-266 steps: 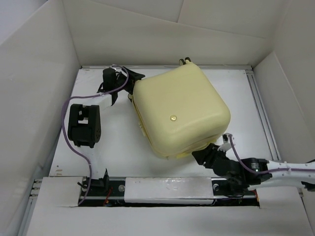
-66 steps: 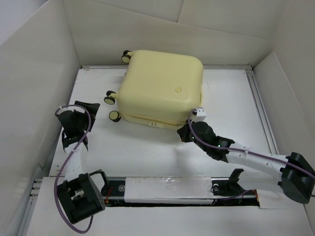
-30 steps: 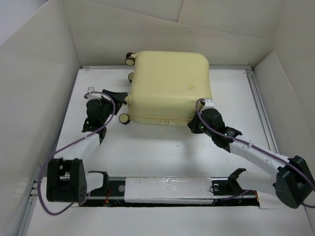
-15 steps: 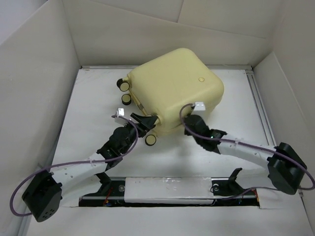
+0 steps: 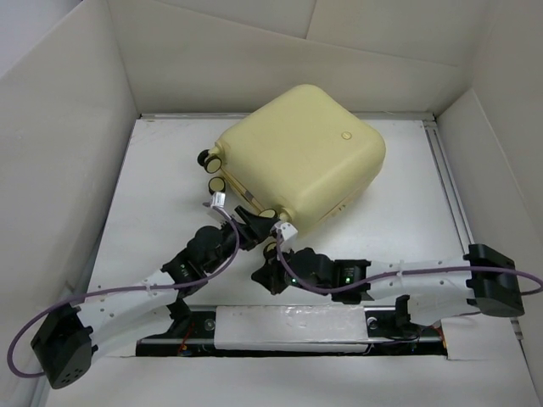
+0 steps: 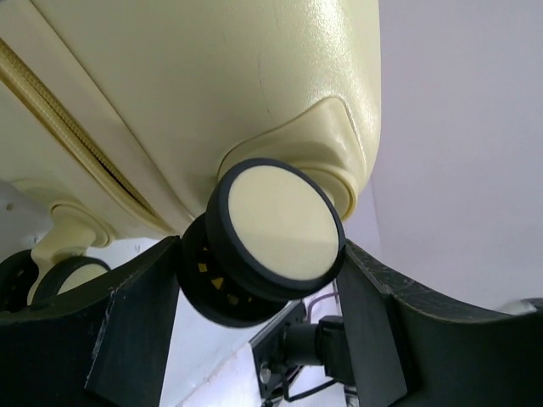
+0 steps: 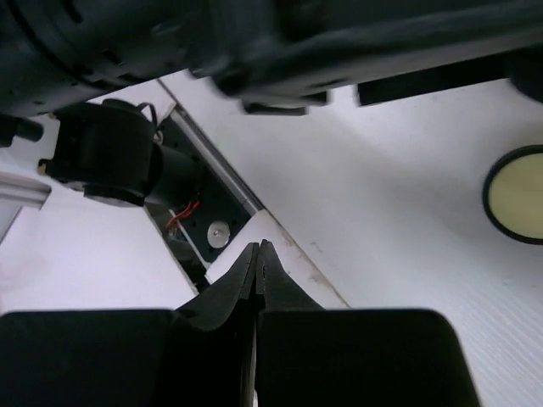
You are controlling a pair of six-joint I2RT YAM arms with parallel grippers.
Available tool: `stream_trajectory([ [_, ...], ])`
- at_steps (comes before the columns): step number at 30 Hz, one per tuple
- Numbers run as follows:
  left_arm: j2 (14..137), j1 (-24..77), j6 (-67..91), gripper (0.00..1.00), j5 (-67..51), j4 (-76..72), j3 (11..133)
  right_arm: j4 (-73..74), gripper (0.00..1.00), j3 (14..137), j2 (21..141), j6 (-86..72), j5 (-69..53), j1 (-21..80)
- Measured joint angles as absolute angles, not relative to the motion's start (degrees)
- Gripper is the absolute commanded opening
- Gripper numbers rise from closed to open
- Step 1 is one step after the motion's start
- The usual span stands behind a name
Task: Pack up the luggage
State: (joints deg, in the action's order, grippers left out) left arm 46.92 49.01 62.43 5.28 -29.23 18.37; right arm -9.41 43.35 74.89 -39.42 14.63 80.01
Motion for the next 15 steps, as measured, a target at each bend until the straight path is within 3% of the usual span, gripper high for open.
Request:
stream_trajectory([
  [9,39.99,46.85,60.58,0.0,2.63,-20.25,18.48,3.7,0.0,39.13,63.44,-42.04,27.51,75.81],
  [15,39.53,46.61,60.05,0.0,2.37,-18.13,18.48,6.48,0.45,28.53,50.19,-39.68,31.05,63.16],
])
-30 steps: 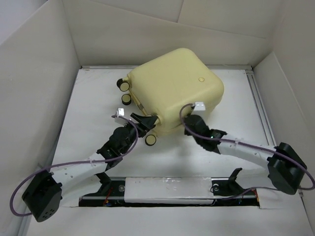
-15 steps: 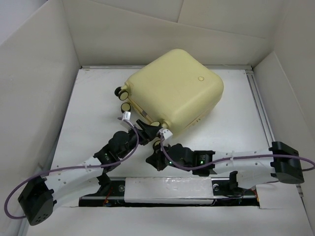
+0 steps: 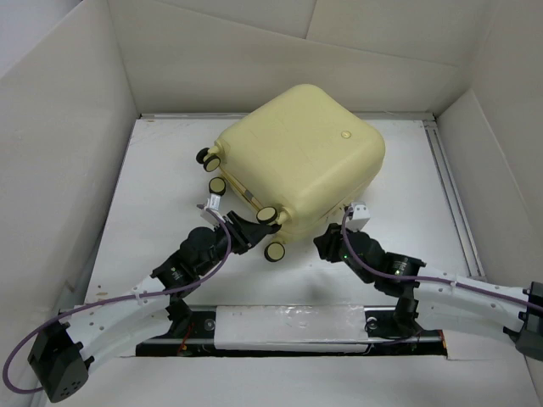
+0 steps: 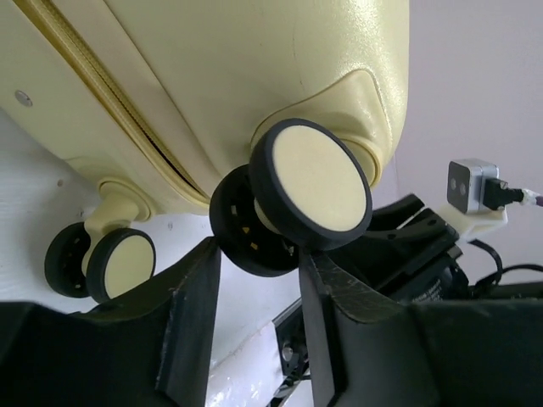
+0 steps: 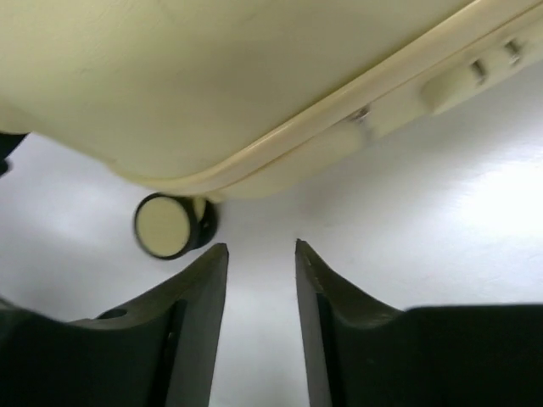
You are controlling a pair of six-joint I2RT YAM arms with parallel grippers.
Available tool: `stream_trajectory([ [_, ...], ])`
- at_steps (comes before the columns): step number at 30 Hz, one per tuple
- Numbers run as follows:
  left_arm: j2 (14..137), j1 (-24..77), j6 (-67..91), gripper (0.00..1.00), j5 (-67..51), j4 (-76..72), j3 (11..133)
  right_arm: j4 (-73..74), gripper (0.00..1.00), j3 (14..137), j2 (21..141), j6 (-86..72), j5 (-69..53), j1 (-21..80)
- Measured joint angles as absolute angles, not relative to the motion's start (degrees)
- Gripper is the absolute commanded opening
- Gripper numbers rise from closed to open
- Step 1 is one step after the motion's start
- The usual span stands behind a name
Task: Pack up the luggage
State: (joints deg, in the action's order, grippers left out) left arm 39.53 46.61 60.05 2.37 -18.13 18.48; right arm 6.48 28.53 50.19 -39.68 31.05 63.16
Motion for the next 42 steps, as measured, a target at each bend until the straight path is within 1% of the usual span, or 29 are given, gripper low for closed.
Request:
stream_trajectory([
  [2,39.55,46.44,59.94,0.0,2.33,-18.13,18.48,6.15,0.49,27.2,48.27,-37.06,30.24,59.44],
  [3,39.62,46.39,59.79,0.01,2.35,-18.15,18.5,6.0,0.49,27.03,47.94,-35.68,28.93,57.12],
  [4,39.7,46.37,59.55,0.17,2.42,-18.11,18.57,5.54,0.49,27.05,47.99,-34.28,27.83,54.76],
  [8,41.32,46.28,57.32,0.61,1.83,-15.66,20.97,2.74,0.5,27.05,50.57,-29.02,21.69,44.75],
  [10,42.44,46.68,55.94,0.67,0.51,-14.59,21.71,1.41,0.48,27.05,52.53,-26.85,17.82,41.01],
  [11,43.09,46.72,55.46,0.69,0.3,-14.24,21.87,0.75,0.48,27.05,53.45,-25.74,16.1,39.53],
  [13,44.25,46.7,54.78,0.7,-0.01,-14.11,22.46,-0.78,0.45,27.05,55.22,-23.73,12.53,36.77],
  [15,44.91,46.7,53.69,0.72,-0.36,-14.33,23.42,-2.33,0.45,27.07,56.97,-22.11,9.28,34.76],
  [16,45.34,46.7,53.3,0.76,-0.54,-14.48,24.21,-3.14,0.42,27.14,57.98,-21.23,7.64,33.89],
  [17,45.63,46.7,52.75,0.8,-0.8,-14.81,24.58,-3.88,0.42,27.18,58.78,-20.53,6.42,33.32],
  [21,46.76,46.63,50.85,0.81,-1.48,-15.27,25.41,-6.15,0.42,27.62,62.3,-17.85,1.65,32.29],
  [23,47.35,46.63,49.89,0.81,-1.58,-15.29,25.67,-7.16,0.45,27.7,63.88,-16.95,0.03,32.23],
  [25,48.36,46.63,48.88,0.81,-1.76,-15.38,26.2,-7.77,0.45,27.7,64.6,-16.36,-0.78,32.25],
  [26,49.04,46.63,48.4,0.79,-1.91,-15.38,26.59,-7.88,0.46,27.7,64.55,-16.23,-1.1,32.23],
  [28,50.65,46.63,47.4,0.78,-2.2,-15.27,27.68,-7.99,0.47,27.66,63.72,-16.14,-1.34,32.25],
  [32,52.99,46.7,45.76,0.75,-2.7,-15.29,29.67,-8.23,0.54,26.22,59.27,-16.12,-1.5,32.34],
  [33,53.28,46.76,45.43,0.72,-2.72,-15.33,29.93,-8.36,0.54,25.78,58.0,-16.23,-1.5,32.38],
  [35,53.6,46.78,44.95,0.69,-2.76,-15.35,30.09,-8.6,0.54,25.26,55.94,-16.25,-1.45,32.42],
  [36,53.74,46.81,44.73,0.69,-2.79,-15.33,30.09,-8.62,0.51,25.26,55.55,-16.25,-1.39,32.4],
  [37,53.91,46.78,44.45,0.66,-2.74,-15.33,30.15,-8.69,0.48,25.26,55.53,-16.23,-1.41,32.29],
  [38,54.22,46.78,44.25,0.66,-2.7,-15.29,30.28,-8.99,0.46,25.26,55.83,-16.19,-1.48,32.25],
  [40,54.87,46.78,43.88,0.64,-2.68,-15.14,30.85,-9.85,0.38,25.28,57.19,-16.05,-1.76,32.08],
  [41,55.4,46.78,43.68,0.61,-2.66,-15.07,31.2,-10.31,0.32,25.34,58.17,-16.01,-2.02,31.92],
  [42,55.94,46.78,43.48,0.59,-2.68,-15.0,31.55,-10.87,0.32,25.41,59.2,-15.99,-2.33,31.81],
])
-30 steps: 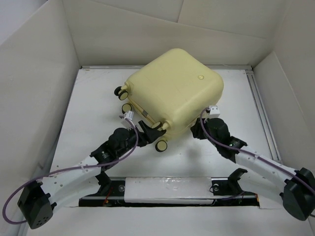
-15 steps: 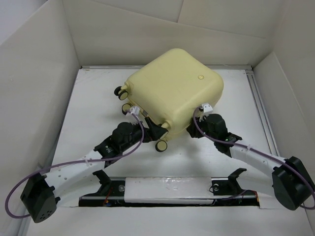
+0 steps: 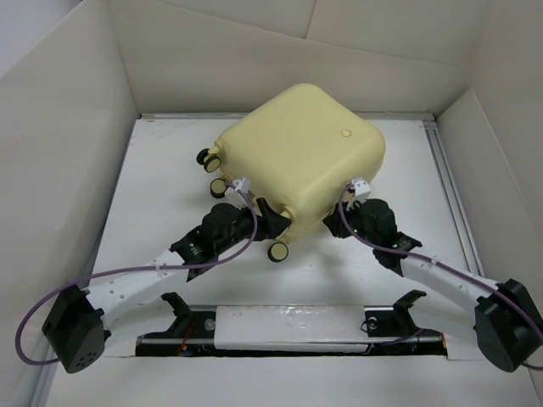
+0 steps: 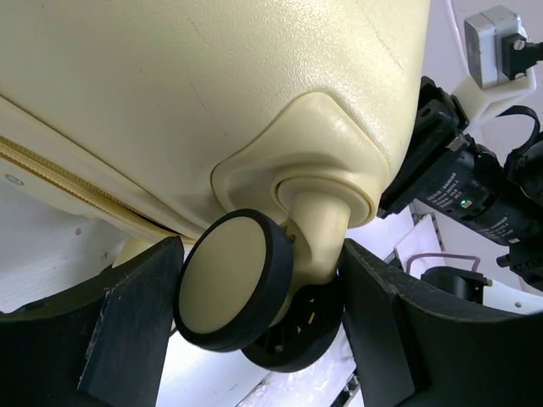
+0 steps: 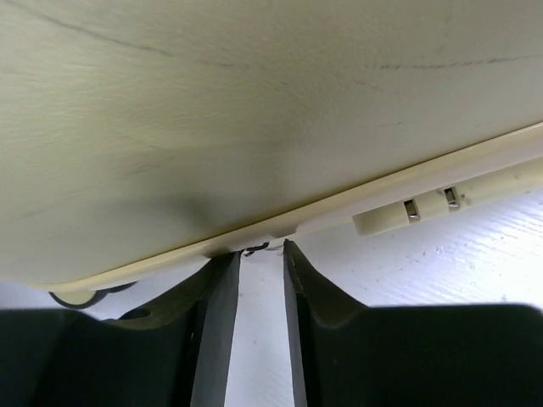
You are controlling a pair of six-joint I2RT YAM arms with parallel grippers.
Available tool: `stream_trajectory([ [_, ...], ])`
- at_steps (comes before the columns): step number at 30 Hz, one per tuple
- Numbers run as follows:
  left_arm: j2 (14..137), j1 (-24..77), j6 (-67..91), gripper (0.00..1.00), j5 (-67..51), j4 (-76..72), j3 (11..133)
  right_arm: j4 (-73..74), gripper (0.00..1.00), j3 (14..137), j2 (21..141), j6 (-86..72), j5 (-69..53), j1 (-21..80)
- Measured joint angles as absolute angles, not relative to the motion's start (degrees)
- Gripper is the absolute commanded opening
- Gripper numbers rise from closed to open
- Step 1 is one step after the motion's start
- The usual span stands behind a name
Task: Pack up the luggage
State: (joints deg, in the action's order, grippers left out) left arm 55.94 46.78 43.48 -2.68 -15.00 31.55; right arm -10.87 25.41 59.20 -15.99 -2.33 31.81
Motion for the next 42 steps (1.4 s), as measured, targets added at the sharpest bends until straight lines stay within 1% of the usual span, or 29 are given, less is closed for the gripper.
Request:
stream_trajectory([
  [2,56.93,46.78,43.22,0.57,-2.79,-15.07,32.03,-11.29,0.31,25.61,61.04,-16.03,-2.76,31.81],
  [3,57.28,46.78,43.07,0.52,-2.83,-15.07,32.18,-11.4,0.27,25.65,61.65,-16.01,-3.07,31.81],
  [4,57.49,46.81,42.96,0.49,-2.9,-15.14,32.32,-11.66,0.23,25.67,62.3,-16.03,-3.31,31.81],
  [5,57.74,46.78,42.85,0.46,-3.01,-15.2,32.42,-11.86,0.16,25.67,62.72,-15.92,-3.53,31.81],
  [6,57.93,46.81,42.76,0.42,-3.03,-15.27,32.51,-12.12,0.12,25.67,63.0,-15.81,-3.66,31.81],
  [7,58.08,46.78,42.65,0.38,-3.14,-15.53,32.51,-12.47,0.08,25.67,63.16,-15.92,-3.75,31.81],
  [8,58.24,46.78,42.61,0.28,-3.2,-15.66,32.51,-12.53,0.04,25.67,63.16,-15.99,-3.9,31.81],
  [9,58.35,46.78,42.52,0.23,-3.25,-15.84,32.51,-12.53,0.0,25.67,63.16,-16.03,-3.9,31.83],
  [11,58.54,46.78,42.44,0.13,-3.4,-16.1,32.51,-12.53,0.0,25.67,63.16,-16.21,-3.79,31.94],
  [12,58.63,46.78,42.39,0.06,-3.42,-16.27,32.51,-12.53,0.0,25.67,63.16,-16.29,-3.6,32.14],
  [14,58.76,46.78,42.3,0.01,-3.55,-16.49,32.51,-12.51,0.0,25.67,63.07,-16.49,-2.74,32.71],
  [20,59.2,46.76,42.24,0.0,-3.79,-17.1,32.51,-12.38,0.0,25.43,62.22,-18.02,0.75,35.24],
  [25,59.22,46.76,42.33,0.0,-3.88,-17.28,32.53,-12.23,0.0,24.58,60.84,-20.71,7.88,40.49],
  [29,59.46,46.74,42.63,0.0,-4.23,-17.41,32.64,-11.97,0.0,24.47,60.64,-23.81,13.02,50.15],
  [37,60.77,46.92,43.9,0.0,-7.94,-17.76,33.17,-9.87,0.0,24.38,61.1,-30.74,31.9,65.76],
  [42,61.89,46.74,45.47,0.0,-10.52,-17.74,33.58,-13.93,0.0,26.55,68.51,-34.54,39.13,71.37],
])
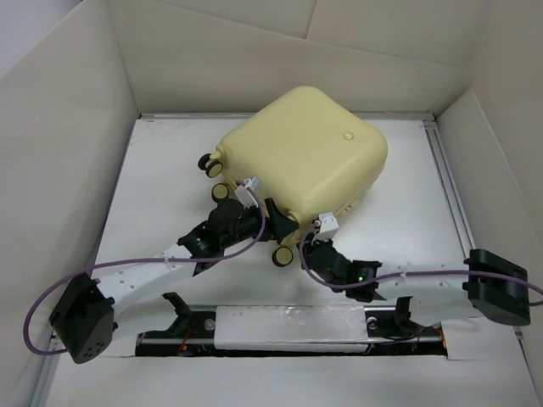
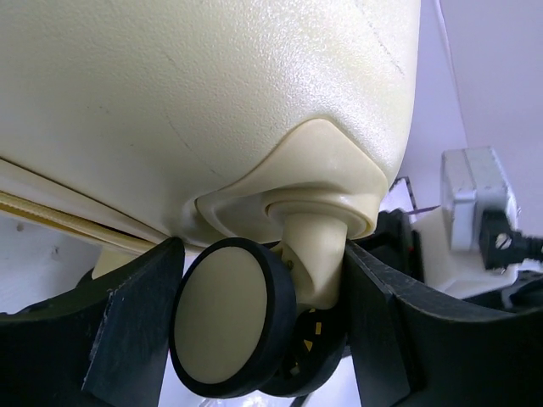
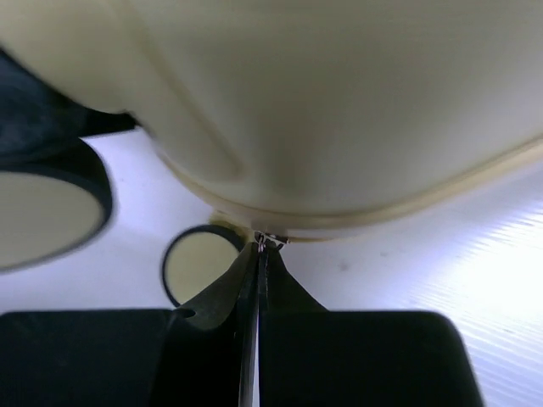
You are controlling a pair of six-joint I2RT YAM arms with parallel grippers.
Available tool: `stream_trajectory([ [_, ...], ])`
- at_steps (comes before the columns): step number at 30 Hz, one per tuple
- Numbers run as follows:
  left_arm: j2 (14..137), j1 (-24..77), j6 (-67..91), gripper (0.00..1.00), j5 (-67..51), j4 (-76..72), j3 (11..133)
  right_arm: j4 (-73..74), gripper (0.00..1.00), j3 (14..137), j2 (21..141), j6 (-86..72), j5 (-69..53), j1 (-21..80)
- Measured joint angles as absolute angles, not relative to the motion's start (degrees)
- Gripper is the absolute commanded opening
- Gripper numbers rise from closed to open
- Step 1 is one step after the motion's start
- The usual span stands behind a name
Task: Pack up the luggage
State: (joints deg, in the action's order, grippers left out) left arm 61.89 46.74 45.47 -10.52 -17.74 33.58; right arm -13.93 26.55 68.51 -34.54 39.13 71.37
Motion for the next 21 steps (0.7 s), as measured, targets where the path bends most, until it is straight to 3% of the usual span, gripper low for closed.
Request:
stream_trajectory([
  [8,61.39,46.04,47.64,0.0,-11.31,-17.34,33.61,-19.64,0.0,35.07,82.41,-37.17,46.35,75.53],
  [14,59.7,45.95,49.45,0.0,-10.22,-17.76,32.38,-21.56,0.0,35.88,84.71,-38.04,50.5,76.93],
  [15,59.22,46.0,50.17,0.05,-9.91,-17.82,31.94,-21.67,0.01,35.88,84.71,-38.41,50.52,77.06],
  [16,58.59,46.02,50.83,0.25,-9.54,-17.74,31.62,-21.71,0.17,35.88,84.6,-38.81,50.52,77.28],
  [17,57.93,46.13,51.35,0.38,-9.17,-17.1,31.51,-21.34,0.28,35.88,84.25,-39.48,50.46,77.47],
  [19,56.45,46.39,51.77,0.65,-7.7,-15.27,31.57,-19.99,0.44,36.03,82.39,-41.45,47.64,79.4],
  [20,55.57,46.39,51.9,0.85,-6.85,-13.78,31.66,-19.4,0.54,36.42,81.12,-42.5,46.3,81.36],
  [21,54.08,46.19,52.1,0.91,-5.96,-12.08,31.81,-18.28,0.57,36.82,79.5,-43.48,45.32,83.24],
])
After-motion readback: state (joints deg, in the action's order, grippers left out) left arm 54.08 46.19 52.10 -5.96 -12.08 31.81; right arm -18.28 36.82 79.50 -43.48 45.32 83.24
